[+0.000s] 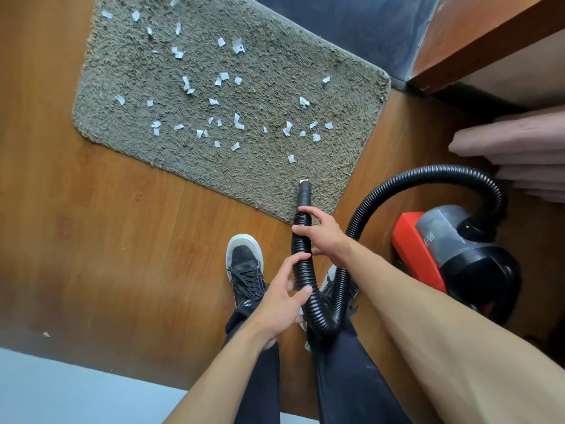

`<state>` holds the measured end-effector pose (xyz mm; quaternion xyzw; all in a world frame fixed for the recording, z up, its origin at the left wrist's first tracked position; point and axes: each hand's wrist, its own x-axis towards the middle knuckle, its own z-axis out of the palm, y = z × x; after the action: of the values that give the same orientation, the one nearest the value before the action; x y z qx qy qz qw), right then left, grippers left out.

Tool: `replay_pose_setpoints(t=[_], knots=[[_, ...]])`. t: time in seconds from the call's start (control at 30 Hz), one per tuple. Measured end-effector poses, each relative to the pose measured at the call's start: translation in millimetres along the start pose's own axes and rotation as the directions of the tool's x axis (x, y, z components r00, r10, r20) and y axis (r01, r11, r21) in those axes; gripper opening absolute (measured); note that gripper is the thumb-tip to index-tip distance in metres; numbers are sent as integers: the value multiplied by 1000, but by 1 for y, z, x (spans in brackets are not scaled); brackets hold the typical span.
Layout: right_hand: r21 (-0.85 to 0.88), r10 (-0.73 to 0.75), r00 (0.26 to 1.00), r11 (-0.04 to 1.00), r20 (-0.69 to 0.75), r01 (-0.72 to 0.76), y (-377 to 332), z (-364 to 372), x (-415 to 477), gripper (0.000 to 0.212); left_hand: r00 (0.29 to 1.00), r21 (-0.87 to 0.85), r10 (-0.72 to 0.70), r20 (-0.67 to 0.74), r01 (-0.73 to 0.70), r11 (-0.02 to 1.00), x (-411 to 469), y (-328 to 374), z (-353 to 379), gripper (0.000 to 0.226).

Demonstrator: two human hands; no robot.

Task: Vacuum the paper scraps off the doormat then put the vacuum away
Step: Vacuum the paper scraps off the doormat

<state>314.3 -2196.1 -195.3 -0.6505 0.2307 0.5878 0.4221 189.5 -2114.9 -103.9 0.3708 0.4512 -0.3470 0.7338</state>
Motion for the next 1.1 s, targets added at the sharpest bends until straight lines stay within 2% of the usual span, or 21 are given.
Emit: replay_pose_setpoints(t=[0.47,0.77,1.1], knots=[[19,11,999,1000,-49,-10,-29,27,1,47,998,69,22,62,-27,997,-7,30,-35,52],[19,-28,999,999,-32,28,-62,44,5,47,995,83,79,60,-84,993,-9,54,-53,50],[20,-6,1000,1000,-11,6,-65,37,20,46,997,76,58,57,-63,995,6,61,-54,50]])
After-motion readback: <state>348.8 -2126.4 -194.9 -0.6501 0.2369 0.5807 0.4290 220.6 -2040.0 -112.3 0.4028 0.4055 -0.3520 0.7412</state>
